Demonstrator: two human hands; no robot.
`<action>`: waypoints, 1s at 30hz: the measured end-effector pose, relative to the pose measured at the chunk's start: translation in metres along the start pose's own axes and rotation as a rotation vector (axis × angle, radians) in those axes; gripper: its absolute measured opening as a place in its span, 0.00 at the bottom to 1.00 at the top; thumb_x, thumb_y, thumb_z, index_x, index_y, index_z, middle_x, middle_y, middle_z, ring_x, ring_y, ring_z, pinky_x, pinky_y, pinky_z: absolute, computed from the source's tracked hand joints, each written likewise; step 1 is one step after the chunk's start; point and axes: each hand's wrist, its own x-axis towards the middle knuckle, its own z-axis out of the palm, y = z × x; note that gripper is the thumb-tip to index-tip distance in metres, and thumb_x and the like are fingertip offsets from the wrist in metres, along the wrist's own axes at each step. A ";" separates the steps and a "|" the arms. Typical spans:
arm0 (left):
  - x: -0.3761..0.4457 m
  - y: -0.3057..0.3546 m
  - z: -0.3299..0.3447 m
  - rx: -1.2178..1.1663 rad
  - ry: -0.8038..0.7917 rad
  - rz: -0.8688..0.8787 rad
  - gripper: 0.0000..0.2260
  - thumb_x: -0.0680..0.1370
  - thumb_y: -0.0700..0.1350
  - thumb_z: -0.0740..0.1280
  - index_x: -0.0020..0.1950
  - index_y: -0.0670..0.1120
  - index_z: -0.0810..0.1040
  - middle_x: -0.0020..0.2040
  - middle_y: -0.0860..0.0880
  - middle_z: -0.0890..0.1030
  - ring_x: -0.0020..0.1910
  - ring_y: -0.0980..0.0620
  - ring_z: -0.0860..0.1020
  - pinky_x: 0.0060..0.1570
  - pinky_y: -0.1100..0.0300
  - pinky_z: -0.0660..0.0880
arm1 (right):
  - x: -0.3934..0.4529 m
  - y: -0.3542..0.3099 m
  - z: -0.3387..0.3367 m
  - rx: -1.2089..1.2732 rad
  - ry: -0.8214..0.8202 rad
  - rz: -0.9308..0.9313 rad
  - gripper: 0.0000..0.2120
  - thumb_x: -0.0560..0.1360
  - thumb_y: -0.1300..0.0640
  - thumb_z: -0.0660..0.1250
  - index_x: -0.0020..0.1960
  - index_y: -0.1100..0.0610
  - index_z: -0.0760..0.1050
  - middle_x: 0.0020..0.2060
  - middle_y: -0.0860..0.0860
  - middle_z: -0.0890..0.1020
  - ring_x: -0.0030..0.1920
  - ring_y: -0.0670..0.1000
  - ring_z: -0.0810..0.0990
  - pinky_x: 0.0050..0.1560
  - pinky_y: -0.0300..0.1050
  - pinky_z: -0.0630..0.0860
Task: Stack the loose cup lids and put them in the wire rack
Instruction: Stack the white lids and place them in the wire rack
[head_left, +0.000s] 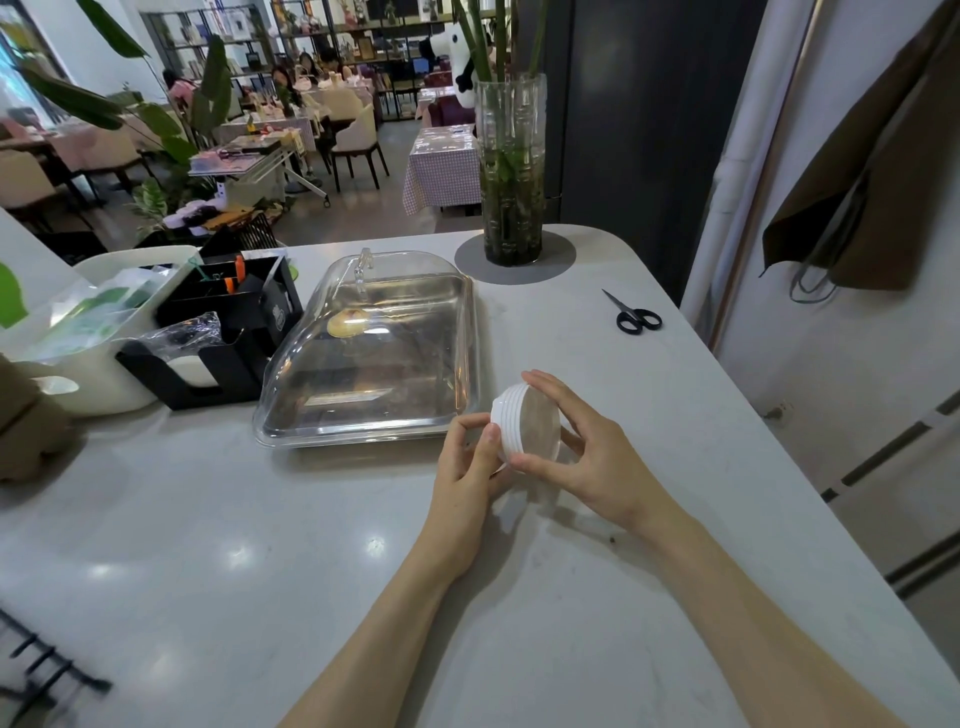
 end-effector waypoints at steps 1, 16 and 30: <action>0.000 0.001 0.000 -0.001 -0.003 -0.006 0.16 0.82 0.58 0.69 0.61 0.48 0.77 0.60 0.38 0.85 0.60 0.38 0.85 0.55 0.48 0.83 | 0.000 0.000 -0.001 -0.014 -0.002 -0.003 0.37 0.71 0.43 0.77 0.75 0.36 0.65 0.76 0.35 0.66 0.77 0.37 0.61 0.75 0.52 0.68; -0.014 0.030 0.001 0.107 0.052 0.026 0.12 0.85 0.52 0.62 0.62 0.52 0.83 0.62 0.47 0.85 0.62 0.47 0.84 0.57 0.55 0.82 | 0.004 -0.022 -0.002 0.142 -0.041 0.081 0.40 0.62 0.40 0.82 0.70 0.33 0.67 0.65 0.37 0.78 0.67 0.42 0.76 0.66 0.51 0.78; -0.074 0.104 -0.058 -0.226 0.136 -0.329 0.20 0.85 0.51 0.64 0.69 0.38 0.78 0.51 0.41 0.87 0.47 0.48 0.88 0.48 0.59 0.84 | 0.000 -0.086 0.076 0.367 -0.199 0.009 0.38 0.67 0.58 0.82 0.70 0.45 0.66 0.64 0.49 0.77 0.63 0.47 0.80 0.67 0.47 0.76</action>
